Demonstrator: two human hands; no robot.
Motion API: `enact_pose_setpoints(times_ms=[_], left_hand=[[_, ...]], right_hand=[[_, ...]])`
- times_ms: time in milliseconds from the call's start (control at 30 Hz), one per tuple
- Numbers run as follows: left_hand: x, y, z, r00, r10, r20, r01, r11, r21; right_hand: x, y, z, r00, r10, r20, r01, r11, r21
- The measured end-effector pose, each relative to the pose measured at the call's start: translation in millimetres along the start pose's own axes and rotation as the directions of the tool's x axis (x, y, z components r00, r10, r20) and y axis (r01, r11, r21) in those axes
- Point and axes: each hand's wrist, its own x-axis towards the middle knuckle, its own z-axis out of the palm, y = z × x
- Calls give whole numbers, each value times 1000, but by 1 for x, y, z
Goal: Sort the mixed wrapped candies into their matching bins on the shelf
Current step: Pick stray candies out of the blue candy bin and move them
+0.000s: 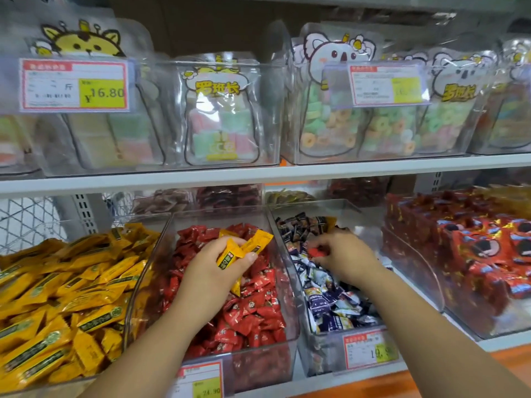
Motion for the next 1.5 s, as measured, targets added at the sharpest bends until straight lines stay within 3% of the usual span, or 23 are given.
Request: enact_pose_setpoints(times_ms=[233, 400, 467, 633, 700, 833, 900, 1000, 1133, 1233, 1333, 1500], left_hand=[[-3, -4, -3, 1000, -9, 2, 9, 1000, -3], [-8, 0, -5, 1000, 20, -14, -20, 1000, -23], [-9, 1, -6, 999, 27, -24, -28, 999, -31], [-11, 2, -8, 997, 56, -48, -58, 998, -39], [-10, 1, -8, 997, 48, -52, -50, 998, -40], [-8, -2, -8, 999, 27, -32, -28, 999, -34], [-7, -2, -8, 999, 18, -32, -19, 999, -31], [-7, -2, -7, 999, 23, -39, -24, 1000, -14], [-9, 0, -7, 999, 24, -30, -25, 1000, -10], [-9, 0, -7, 999, 19, -26, -20, 1000, -15], [-8, 2, -6, 999, 22, -27, -23, 999, -26], [-8, 1, -5, 999, 34, -27, -35, 999, -14]], right_hand=[[-10, -2, -21, 989, 45, -141, -25, 990, 141], [-15, -41, -41, 945, 53, -324, 122, 859, 497], [-15, -60, -41, 958, 27, -287, 156, 788, 595], [-14, -74, -31, 989, -146, -6, 88, 566, 820], [-9, -61, -28, 998, -50, -46, 67, 595, 801], [0, -9, -13, 947, 259, -188, -122, 836, 535], [5, 12, -7, 929, 328, -171, -211, 850, 484], [26, 19, -4, 941, 318, -120, -240, 871, 429], [57, 25, 2, 953, 302, -2, -297, 942, 158], [71, 34, 12, 930, 359, 83, -368, 899, 238], [79, 37, 18, 928, 372, 36, -357, 857, 371], [71, 32, 15, 949, 315, -19, -290, 895, 339]])
